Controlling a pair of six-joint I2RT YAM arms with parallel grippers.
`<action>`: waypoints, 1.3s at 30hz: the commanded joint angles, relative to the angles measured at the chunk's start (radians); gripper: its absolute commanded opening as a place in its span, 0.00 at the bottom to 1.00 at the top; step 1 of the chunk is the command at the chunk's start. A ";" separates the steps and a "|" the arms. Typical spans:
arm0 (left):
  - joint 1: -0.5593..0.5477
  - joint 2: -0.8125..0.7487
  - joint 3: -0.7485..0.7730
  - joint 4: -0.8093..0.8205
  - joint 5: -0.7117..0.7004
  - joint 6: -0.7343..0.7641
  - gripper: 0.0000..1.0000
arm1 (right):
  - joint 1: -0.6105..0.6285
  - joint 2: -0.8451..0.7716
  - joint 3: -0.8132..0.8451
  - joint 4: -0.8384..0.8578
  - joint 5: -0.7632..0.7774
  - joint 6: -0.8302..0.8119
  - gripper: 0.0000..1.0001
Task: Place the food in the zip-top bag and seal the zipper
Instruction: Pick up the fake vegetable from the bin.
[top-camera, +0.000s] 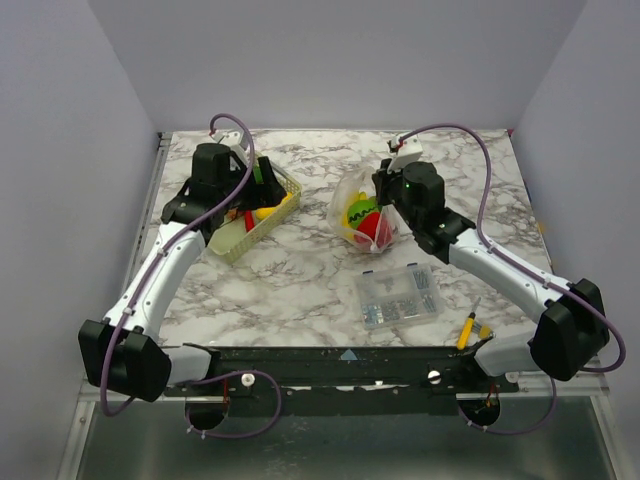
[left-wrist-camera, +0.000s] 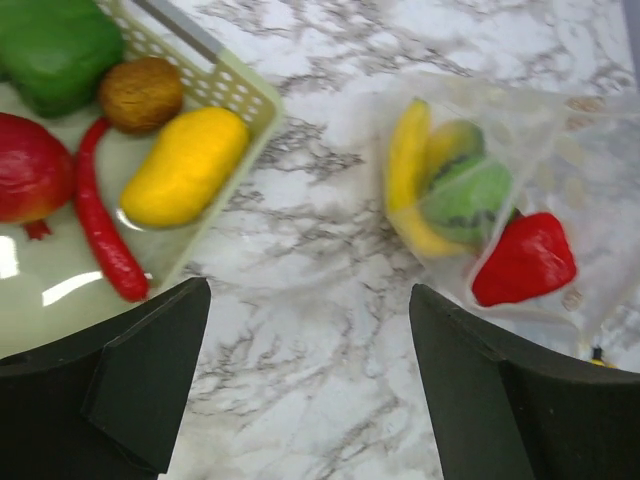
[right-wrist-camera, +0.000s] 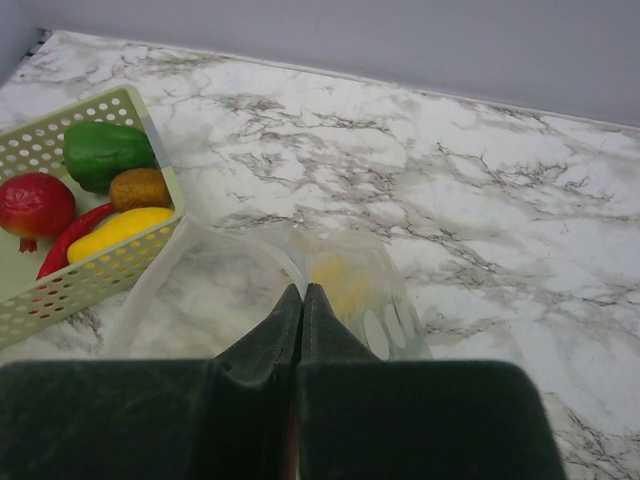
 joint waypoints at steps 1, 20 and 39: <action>0.063 0.049 0.030 -0.031 -0.197 -0.002 0.87 | 0.008 0.010 0.005 0.026 -0.008 0.003 0.00; 0.211 0.527 0.299 -0.109 -0.055 0.072 0.88 | 0.007 0.007 0.003 0.029 -0.005 0.002 0.00; 0.210 0.874 0.653 -0.190 -0.297 -0.122 0.82 | 0.007 0.039 0.006 0.032 -0.014 0.005 0.00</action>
